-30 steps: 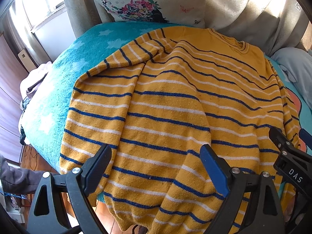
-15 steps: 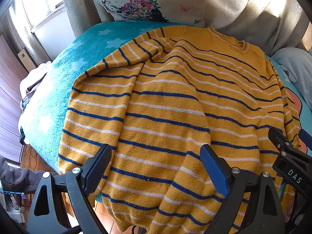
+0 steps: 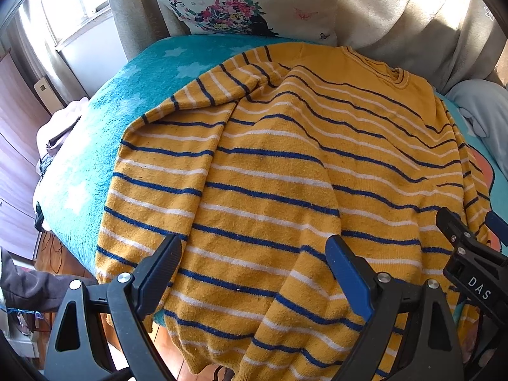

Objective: Fold small clothes

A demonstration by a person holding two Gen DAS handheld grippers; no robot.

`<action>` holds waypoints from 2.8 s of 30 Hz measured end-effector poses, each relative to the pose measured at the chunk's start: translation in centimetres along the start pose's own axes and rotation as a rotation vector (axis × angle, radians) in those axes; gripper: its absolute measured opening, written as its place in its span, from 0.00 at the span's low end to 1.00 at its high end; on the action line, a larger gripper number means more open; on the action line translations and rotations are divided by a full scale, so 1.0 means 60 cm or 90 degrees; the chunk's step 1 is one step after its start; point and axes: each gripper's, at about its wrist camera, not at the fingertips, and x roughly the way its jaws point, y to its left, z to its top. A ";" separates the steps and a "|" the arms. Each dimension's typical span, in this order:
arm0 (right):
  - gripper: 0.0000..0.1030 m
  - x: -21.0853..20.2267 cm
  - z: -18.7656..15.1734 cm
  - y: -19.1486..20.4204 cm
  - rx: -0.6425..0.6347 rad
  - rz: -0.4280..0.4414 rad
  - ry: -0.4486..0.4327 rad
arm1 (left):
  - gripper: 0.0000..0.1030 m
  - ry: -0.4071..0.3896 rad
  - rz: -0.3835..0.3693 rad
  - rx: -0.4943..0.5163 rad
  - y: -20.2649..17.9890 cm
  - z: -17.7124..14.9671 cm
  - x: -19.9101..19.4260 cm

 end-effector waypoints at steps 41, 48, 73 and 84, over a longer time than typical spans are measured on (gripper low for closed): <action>0.05 0.034 -0.024 -0.262 0.057 0.206 0.111 | 0.90 -0.002 0.072 -0.034 -0.104 -0.027 -0.032; 0.05 0.021 0.052 -0.495 0.181 -0.039 0.020 | 0.90 -0.029 0.080 -0.065 -0.076 0.001 -0.054; 0.06 0.054 -0.068 -0.103 0.025 0.385 0.175 | 0.90 -0.003 0.118 -0.165 0.039 -0.040 -0.072; 0.03 0.006 -0.113 -0.284 0.117 0.327 0.189 | 0.90 -0.017 0.132 -0.225 0.089 -0.052 -0.087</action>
